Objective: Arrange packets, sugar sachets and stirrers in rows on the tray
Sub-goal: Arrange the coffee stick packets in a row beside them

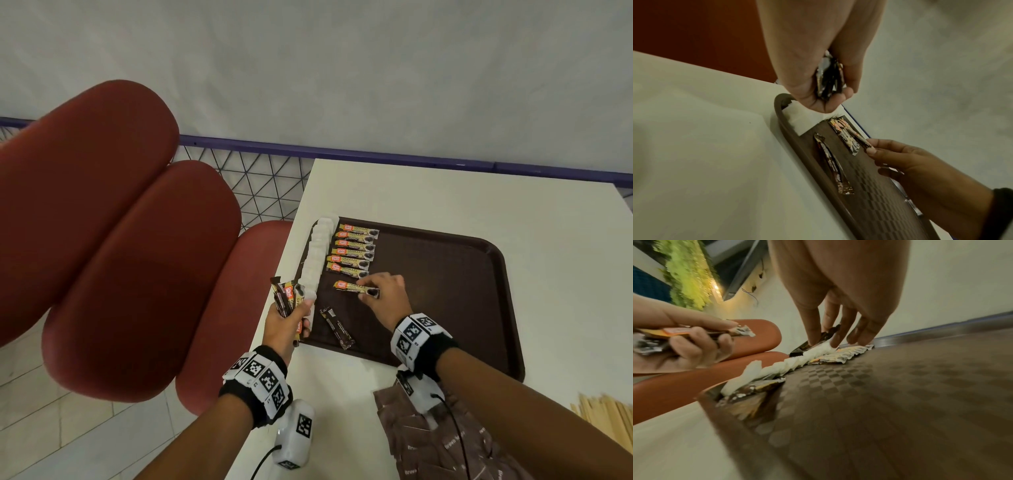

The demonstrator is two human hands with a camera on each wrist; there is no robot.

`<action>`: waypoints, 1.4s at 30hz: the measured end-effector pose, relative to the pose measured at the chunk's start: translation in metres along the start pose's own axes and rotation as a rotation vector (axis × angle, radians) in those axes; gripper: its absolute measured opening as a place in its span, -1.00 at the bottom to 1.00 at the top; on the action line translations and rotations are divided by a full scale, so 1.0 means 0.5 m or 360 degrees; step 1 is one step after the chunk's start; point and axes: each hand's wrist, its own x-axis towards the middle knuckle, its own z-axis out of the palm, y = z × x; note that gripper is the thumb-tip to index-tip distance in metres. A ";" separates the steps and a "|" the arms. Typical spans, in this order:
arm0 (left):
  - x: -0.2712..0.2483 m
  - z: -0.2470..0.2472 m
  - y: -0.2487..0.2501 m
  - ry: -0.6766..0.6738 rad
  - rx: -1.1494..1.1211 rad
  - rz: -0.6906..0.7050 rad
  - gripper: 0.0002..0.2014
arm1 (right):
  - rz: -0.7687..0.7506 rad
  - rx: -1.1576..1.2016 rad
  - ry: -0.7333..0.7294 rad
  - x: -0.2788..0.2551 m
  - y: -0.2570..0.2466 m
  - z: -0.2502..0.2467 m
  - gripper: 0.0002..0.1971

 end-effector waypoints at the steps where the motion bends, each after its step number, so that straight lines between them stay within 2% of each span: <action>1: 0.000 -0.002 0.002 0.0003 -0.0020 -0.0001 -0.87 | -0.0002 -0.0092 0.0029 0.008 -0.001 0.003 -0.73; 5: 0.003 -0.011 0.004 -0.0006 -0.0019 -0.0010 -0.88 | 0.0026 -0.0336 0.0054 0.033 -0.012 0.014 -0.72; 11: 0.004 -0.018 0.001 0.0040 -0.0018 -0.0075 -0.95 | 0.0018 -0.0472 0.0115 0.057 -0.018 0.035 -0.75; 17: -0.003 -0.030 0.008 -0.0022 -0.0060 -0.0062 -0.89 | -0.0002 -0.0578 0.0066 0.067 -0.019 0.041 -0.77; 22: -0.009 -0.039 0.010 -0.0041 -0.0077 -0.0039 -0.79 | 0.0003 -0.0565 -0.0036 0.065 -0.026 0.035 -0.65; 25: -0.011 -0.044 0.007 -0.0006 -0.0087 -0.0042 -0.75 | -0.0088 -0.0513 -0.0039 0.041 -0.036 0.030 -0.72; 28: -0.013 -0.042 0.007 -0.0002 -0.0082 -0.0046 -0.72 | -0.0206 -0.0578 -0.0252 0.000 -0.052 0.027 -0.78; 30: -0.015 -0.037 0.009 0.0002 -0.0073 -0.0045 -0.72 | -0.0263 -0.0705 -0.0411 -0.026 -0.058 0.034 -0.72; 33: -0.018 -0.027 0.011 -0.0008 -0.0047 -0.0037 -0.71 | -0.0287 -0.0823 -0.0520 -0.047 -0.055 0.052 -0.60; 35: -0.020 -0.021 0.013 -0.0019 -0.0040 -0.0035 -0.71 | -0.0232 -0.0770 -0.0621 -0.052 -0.051 0.054 -0.59; 37: -0.023 -0.017 0.015 -0.0031 -0.0048 -0.0042 -0.72 | -0.0186 -0.0623 -0.0699 -0.055 -0.048 0.048 -0.68; 40: -0.028 -0.016 0.017 -0.0047 -0.0066 -0.0049 -0.72 | -0.0117 -0.0376 -0.0589 -0.051 -0.039 0.027 -0.81; 42: -0.030 -0.018 0.016 -0.0037 -0.0055 -0.0059 -0.72 | -0.0021 -0.0138 -0.0527 -0.046 -0.032 0.009 -0.76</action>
